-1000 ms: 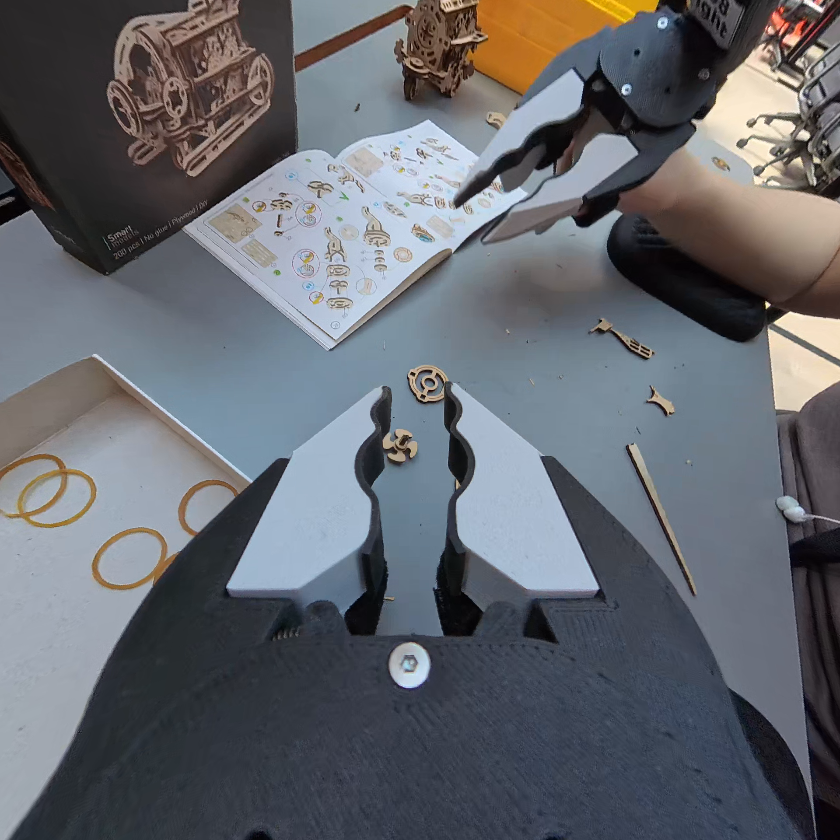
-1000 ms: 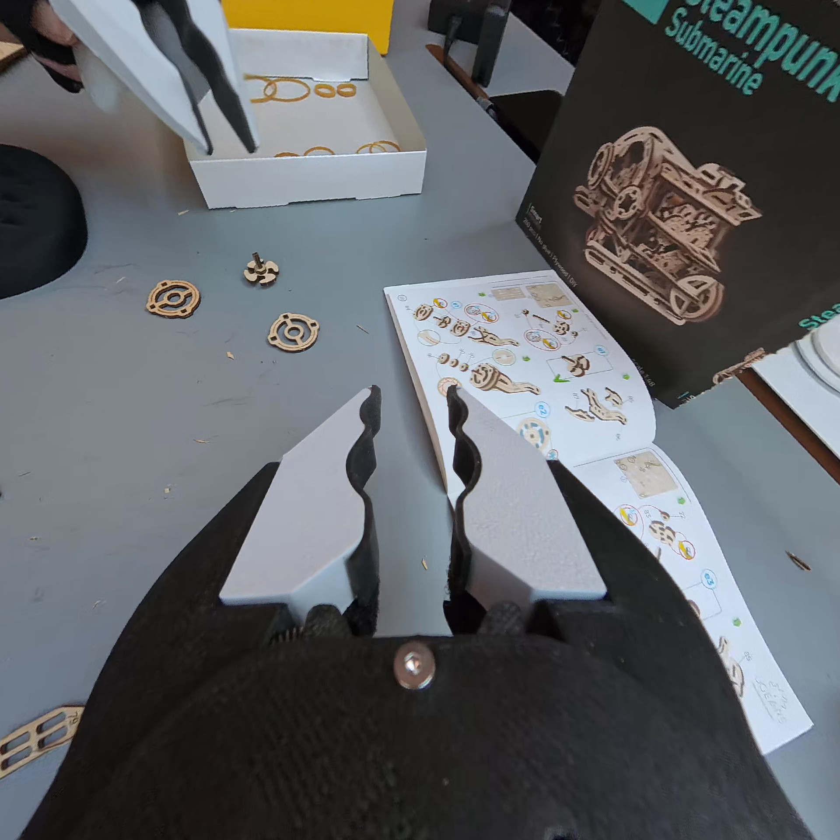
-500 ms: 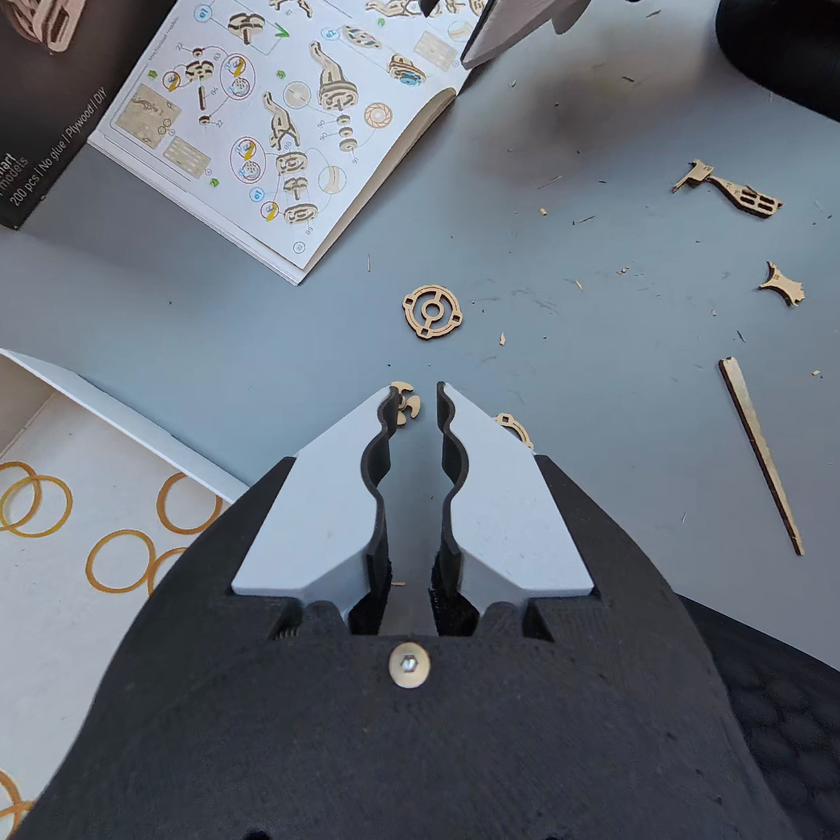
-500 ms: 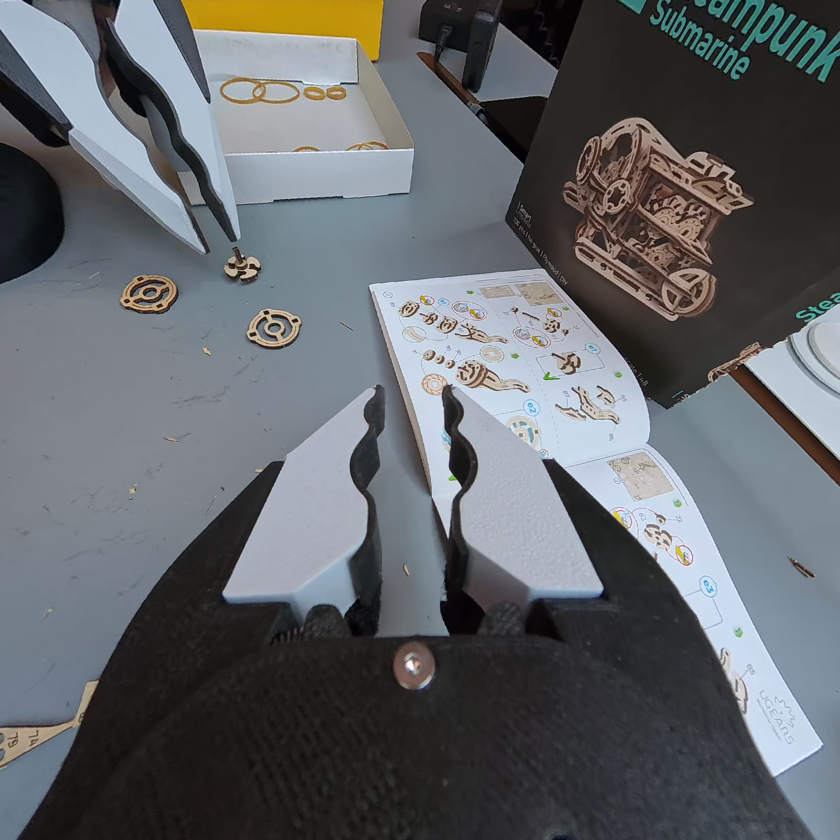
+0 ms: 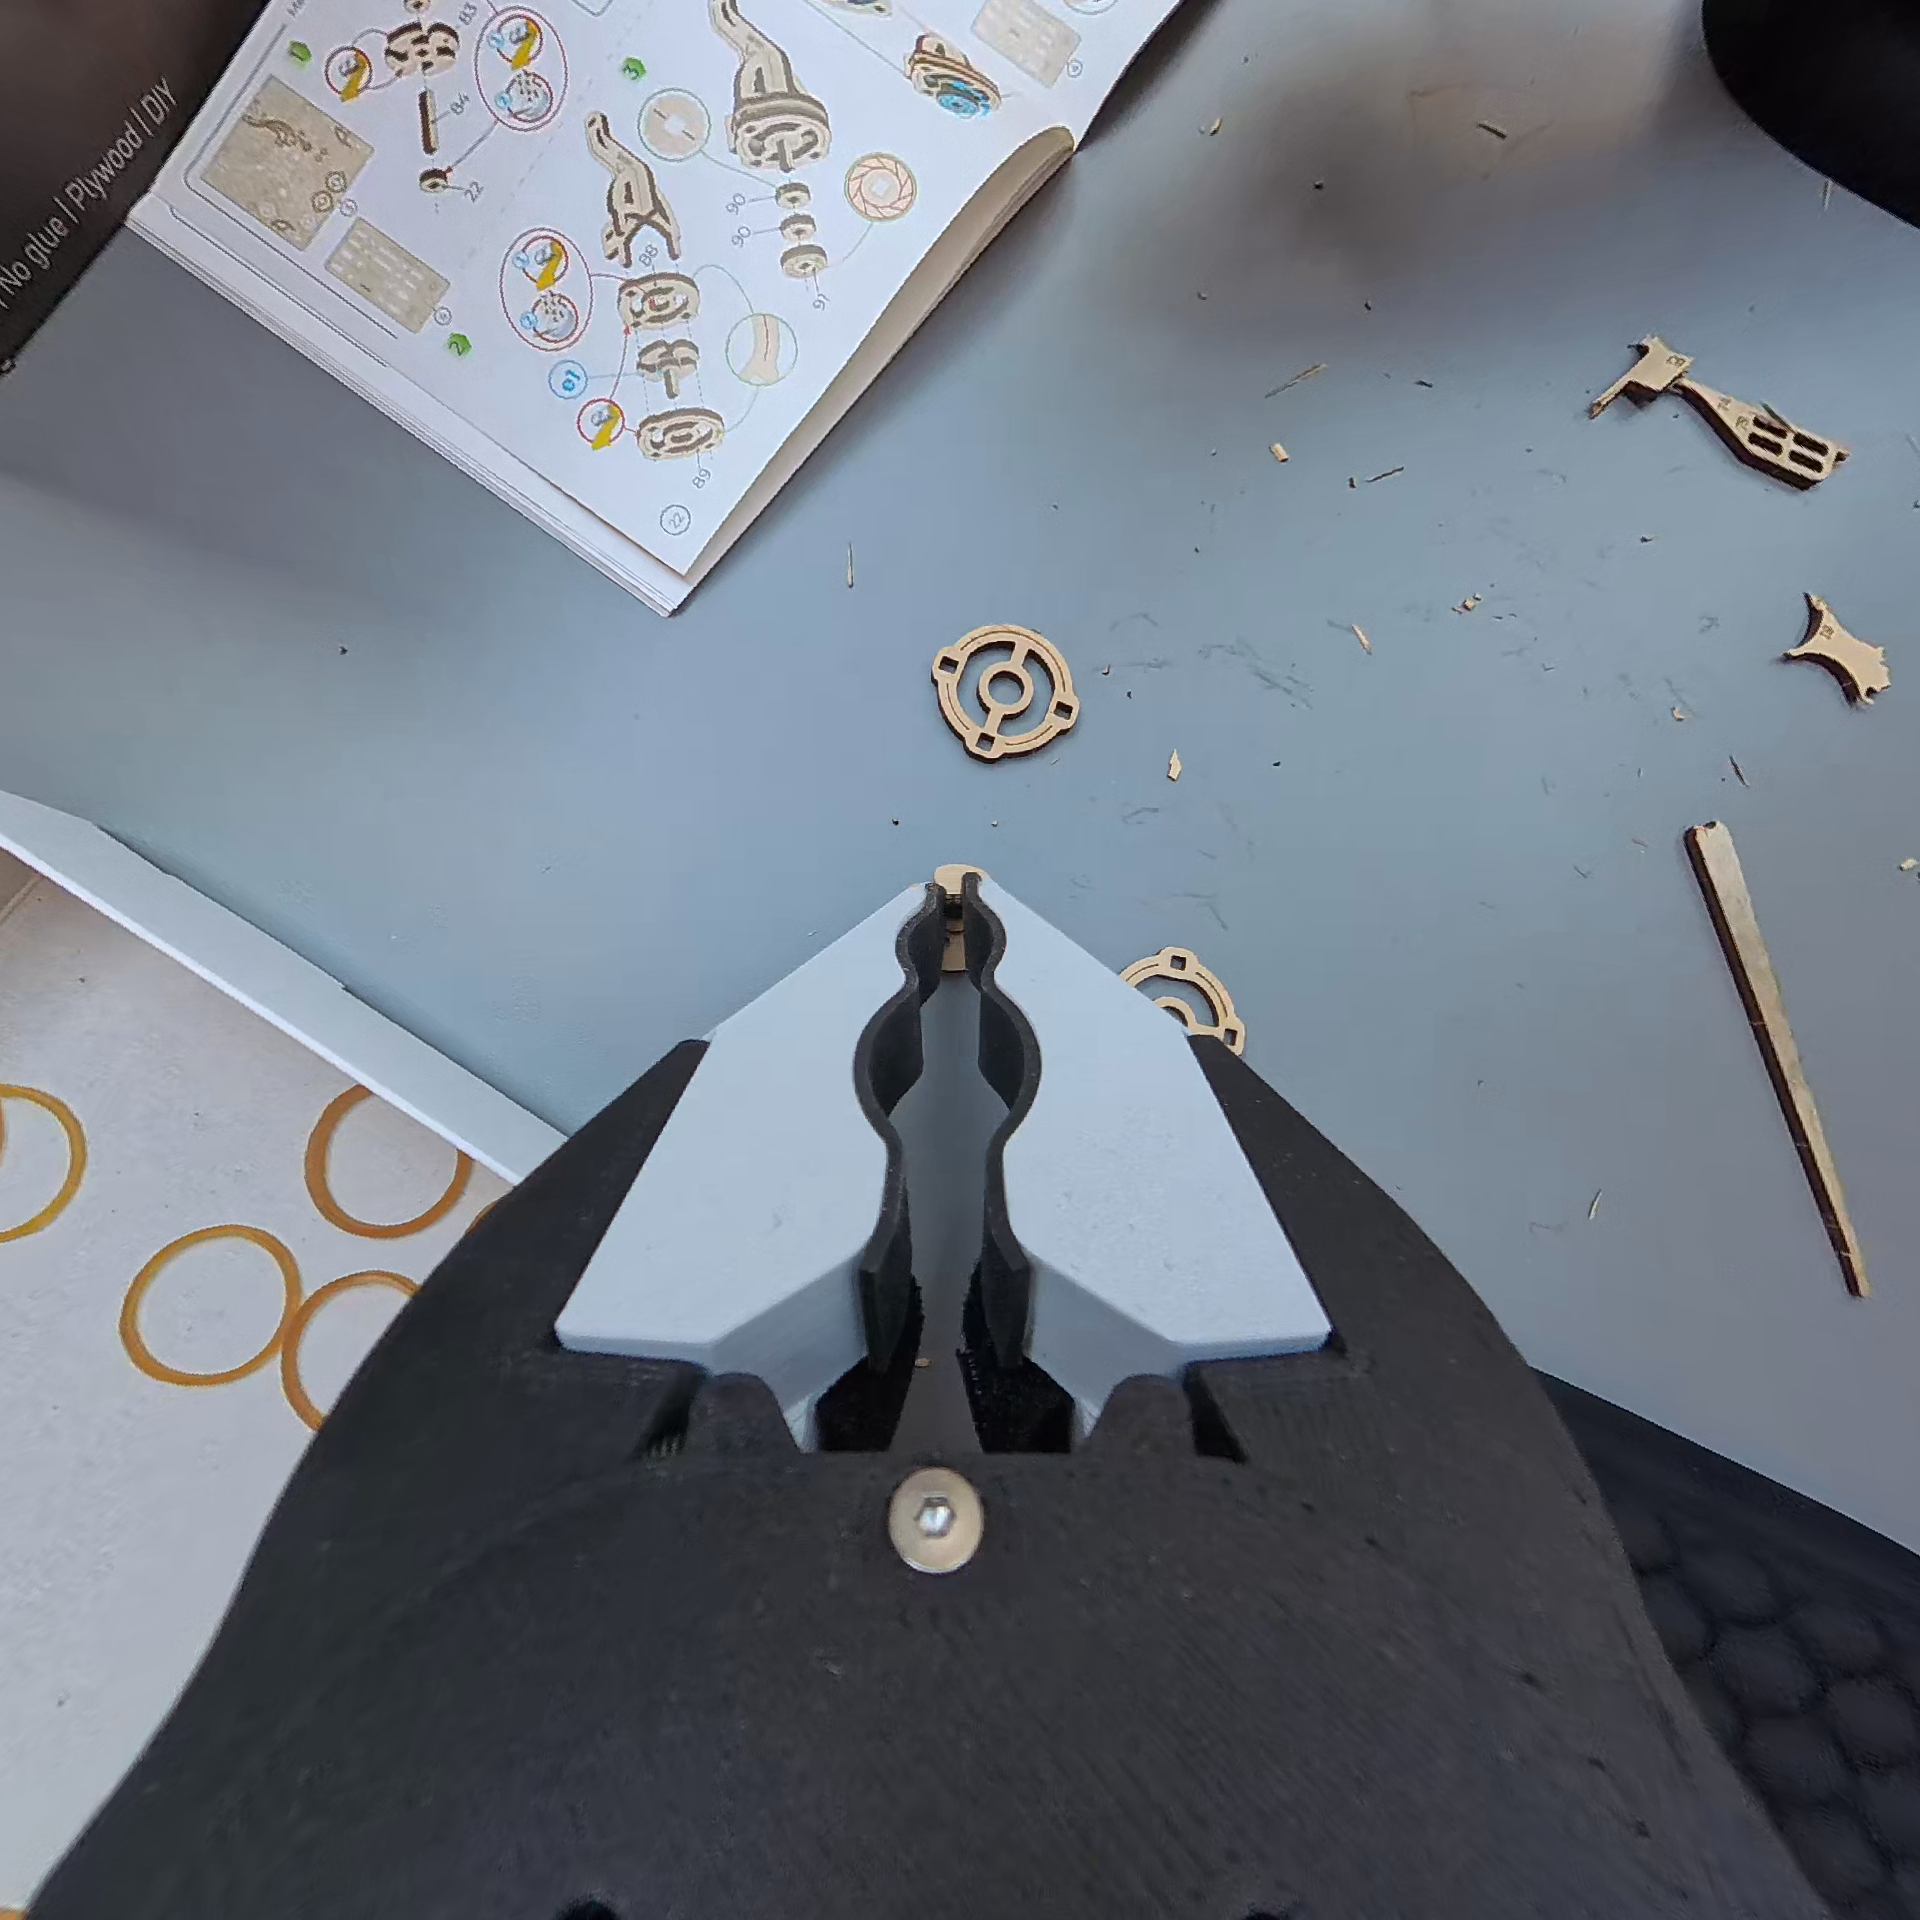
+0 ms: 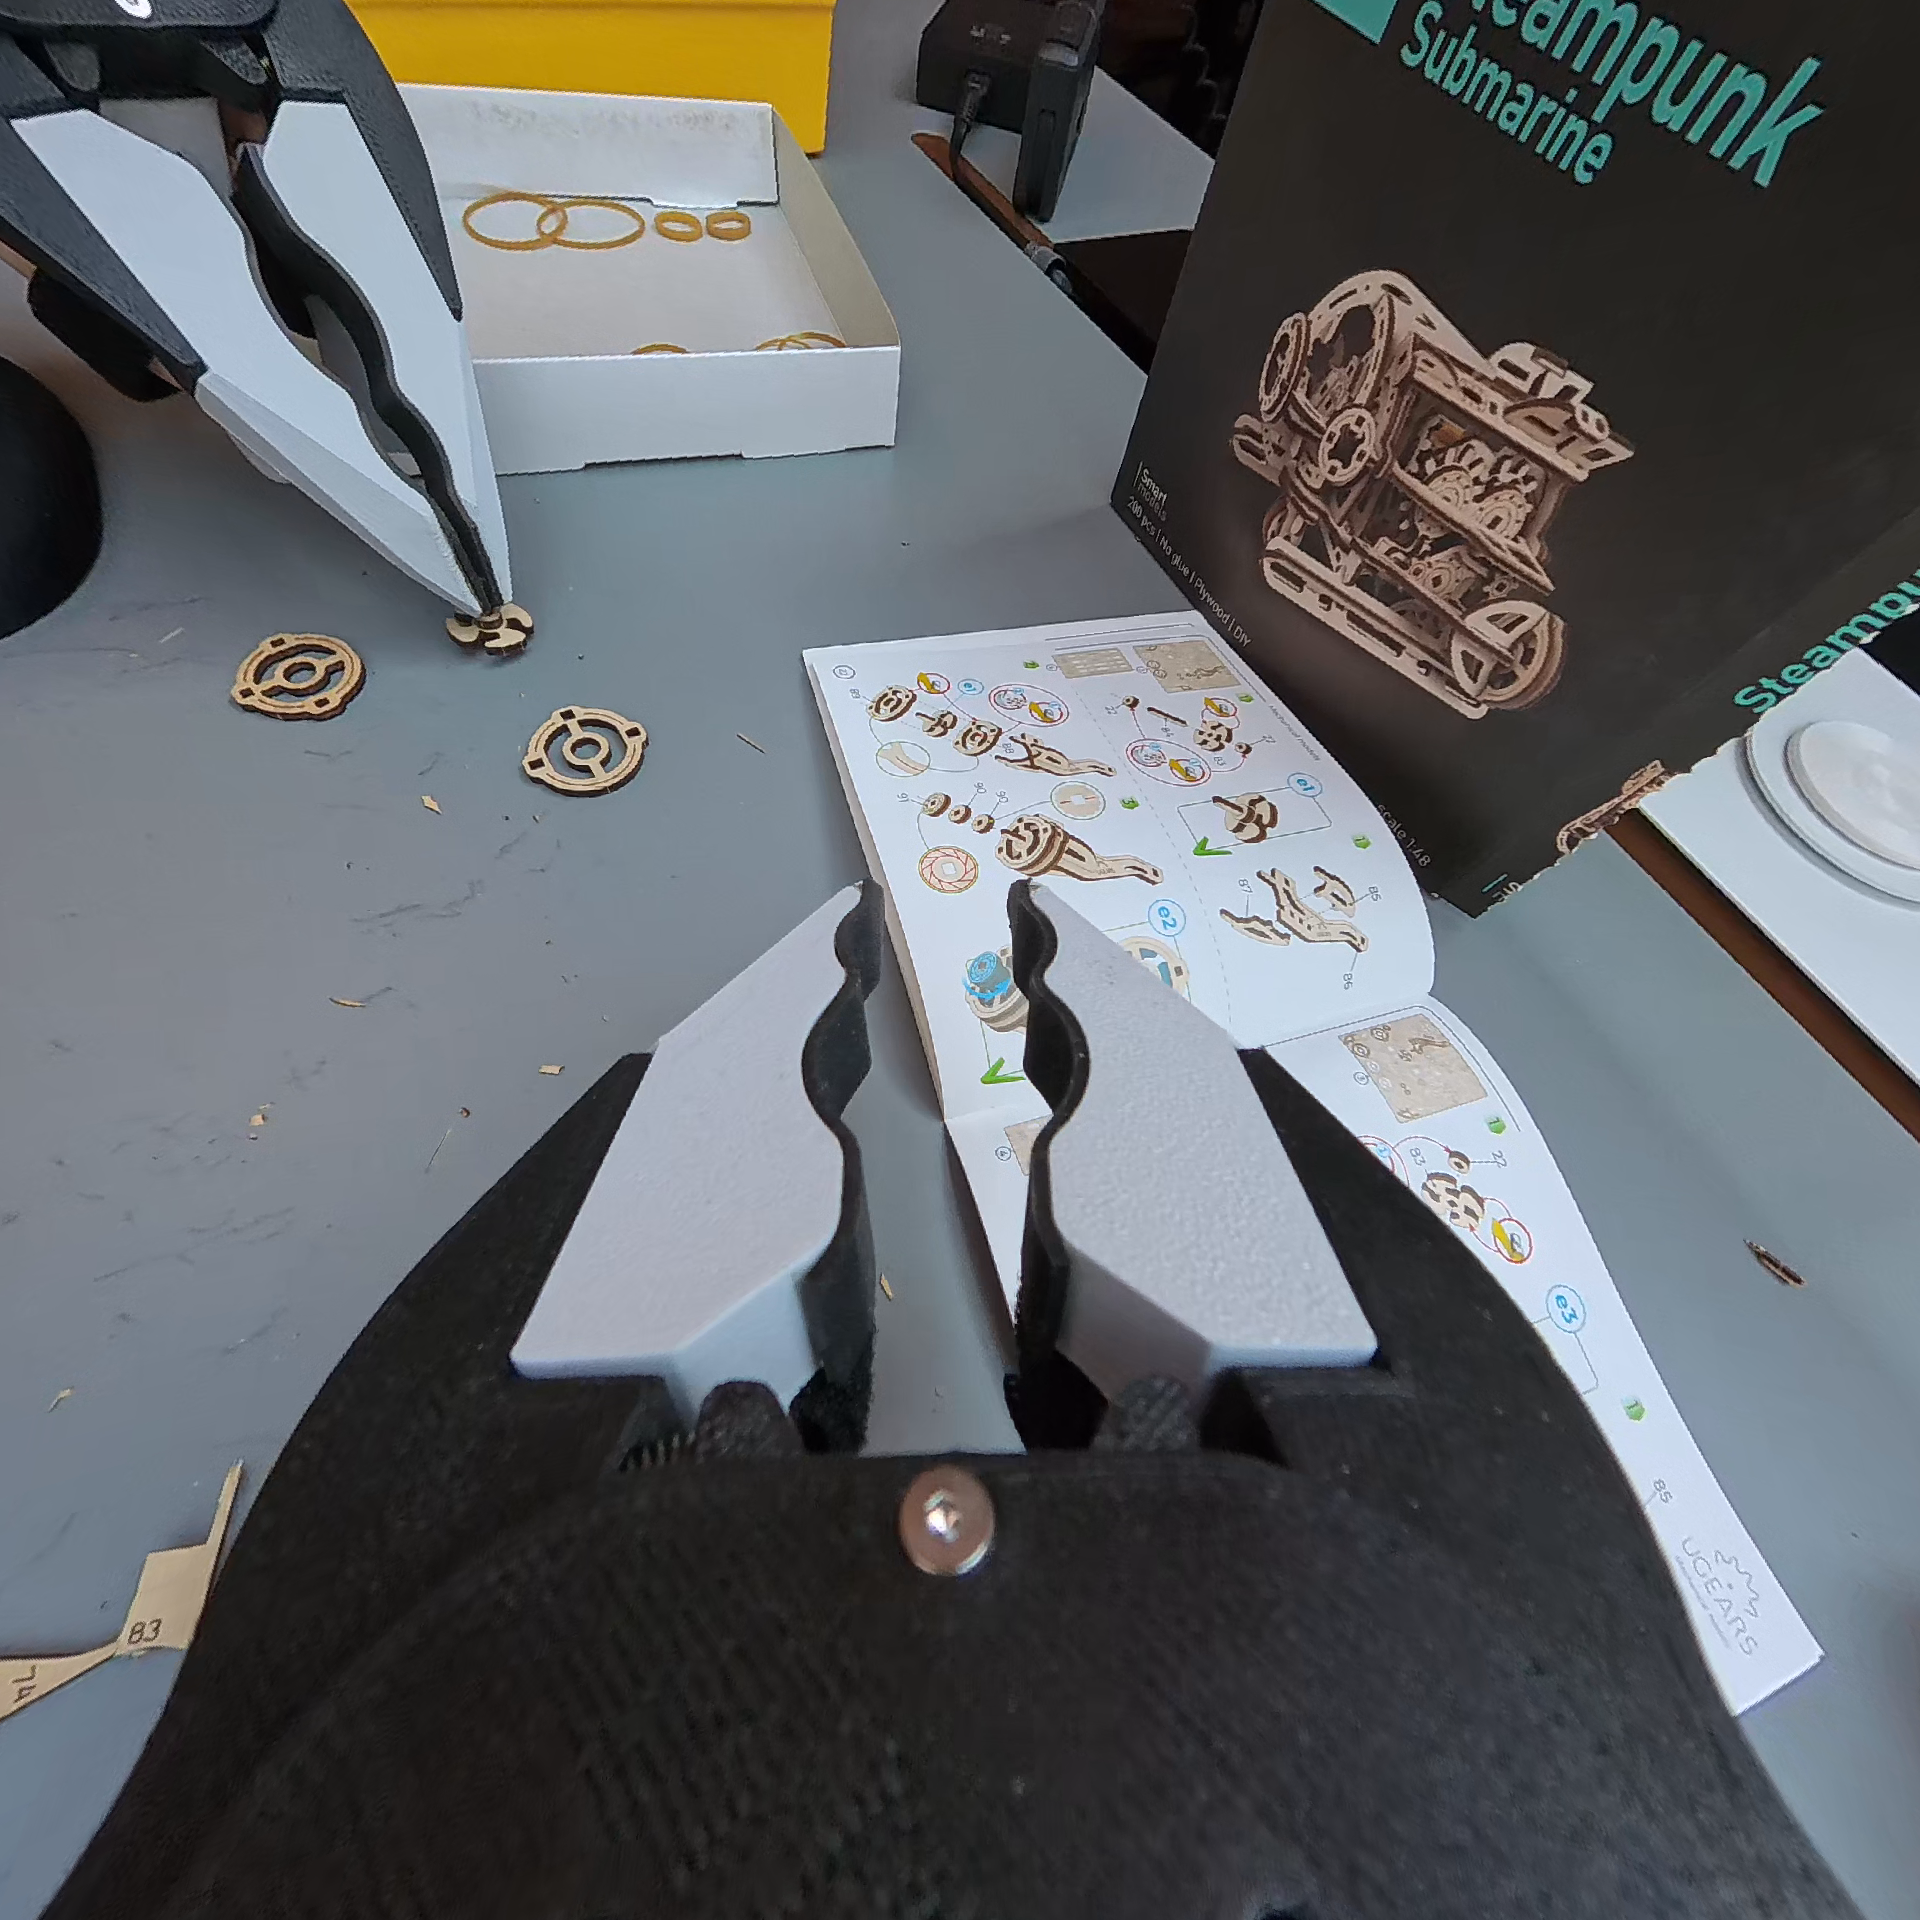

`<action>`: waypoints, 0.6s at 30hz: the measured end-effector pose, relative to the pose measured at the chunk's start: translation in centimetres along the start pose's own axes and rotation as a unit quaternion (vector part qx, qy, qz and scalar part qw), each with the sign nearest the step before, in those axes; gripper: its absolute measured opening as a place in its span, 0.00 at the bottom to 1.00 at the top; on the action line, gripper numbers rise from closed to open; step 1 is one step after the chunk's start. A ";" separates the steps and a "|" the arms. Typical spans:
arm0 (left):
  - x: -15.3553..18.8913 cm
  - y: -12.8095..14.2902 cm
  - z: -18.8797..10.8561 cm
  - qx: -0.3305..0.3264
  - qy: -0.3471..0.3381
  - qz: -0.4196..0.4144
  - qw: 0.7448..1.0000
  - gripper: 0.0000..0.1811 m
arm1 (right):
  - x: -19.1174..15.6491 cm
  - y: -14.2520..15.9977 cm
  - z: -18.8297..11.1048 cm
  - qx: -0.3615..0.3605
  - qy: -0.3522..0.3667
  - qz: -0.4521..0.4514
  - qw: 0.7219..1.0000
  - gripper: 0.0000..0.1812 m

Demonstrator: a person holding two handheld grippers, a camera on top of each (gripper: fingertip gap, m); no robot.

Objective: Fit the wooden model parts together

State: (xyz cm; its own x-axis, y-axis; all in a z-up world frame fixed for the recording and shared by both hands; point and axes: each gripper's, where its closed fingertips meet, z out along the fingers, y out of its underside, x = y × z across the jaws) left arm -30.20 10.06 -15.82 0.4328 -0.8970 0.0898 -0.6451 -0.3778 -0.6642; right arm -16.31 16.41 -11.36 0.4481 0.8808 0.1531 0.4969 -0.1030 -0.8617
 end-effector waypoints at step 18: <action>0.7 -6.0 -3.6 0.187 0.027 -0.032 0.981 0.00 | -0.4 0.1 0.9 0.019 -0.002 -0.006 1.000 0.12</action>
State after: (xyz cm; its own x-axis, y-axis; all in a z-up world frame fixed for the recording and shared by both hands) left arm -28.32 10.90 -9.11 0.4240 -0.8889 0.1735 -0.3361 -0.3323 -0.8812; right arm -17.16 16.52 -11.92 0.4382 0.8842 0.1619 0.4732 -0.0738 -0.8779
